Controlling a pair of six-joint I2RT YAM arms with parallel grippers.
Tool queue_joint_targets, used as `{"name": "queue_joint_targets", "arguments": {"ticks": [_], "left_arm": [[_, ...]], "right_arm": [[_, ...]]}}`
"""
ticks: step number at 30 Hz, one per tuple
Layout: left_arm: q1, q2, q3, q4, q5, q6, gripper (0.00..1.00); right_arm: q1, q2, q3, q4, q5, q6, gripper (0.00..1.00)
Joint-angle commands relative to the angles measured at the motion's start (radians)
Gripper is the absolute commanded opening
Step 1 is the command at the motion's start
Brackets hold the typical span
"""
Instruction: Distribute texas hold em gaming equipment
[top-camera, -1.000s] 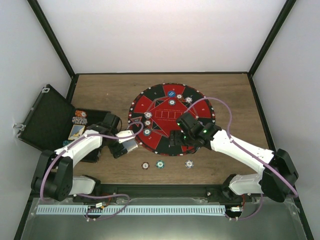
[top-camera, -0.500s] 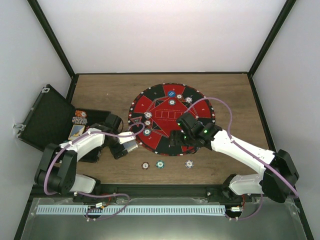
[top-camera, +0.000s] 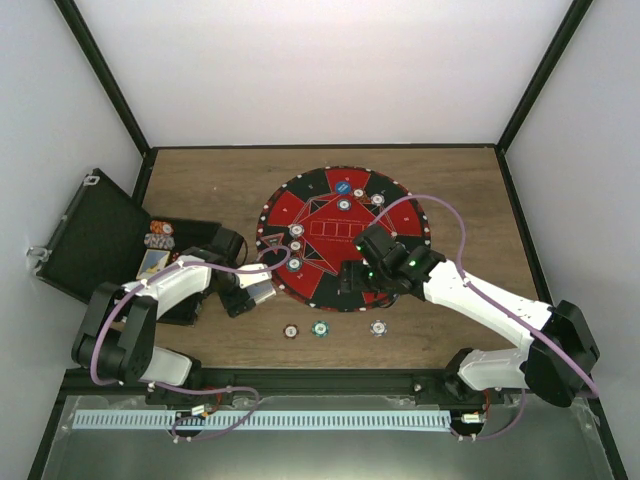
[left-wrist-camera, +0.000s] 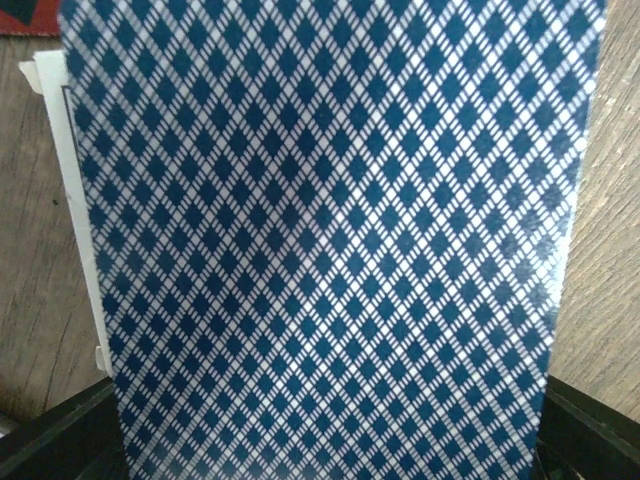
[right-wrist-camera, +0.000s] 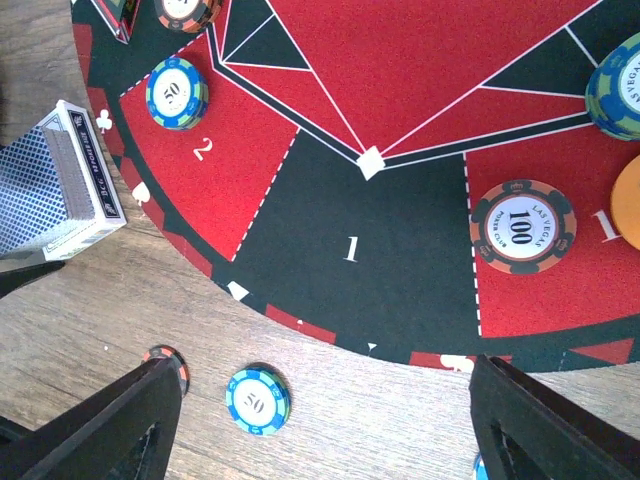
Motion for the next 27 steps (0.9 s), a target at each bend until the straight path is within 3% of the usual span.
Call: {"name": "queue_joint_targets", "arguments": {"ticks": [1,15,27], "left_arm": [[0.004,0.024,-0.007,0.015,0.005,0.011,0.92],[0.005,0.04,-0.007,0.008,0.016,0.023,0.83],[0.005,0.042,-0.014,0.009,0.019,0.04,0.69]], "right_arm": [[0.011,-0.013,0.047,0.002,-0.009,0.005,0.81],[0.011,0.004,0.06,0.001,-0.021,-0.004,0.78],[0.011,0.022,0.06,0.009,-0.046,-0.011,0.77]]}}
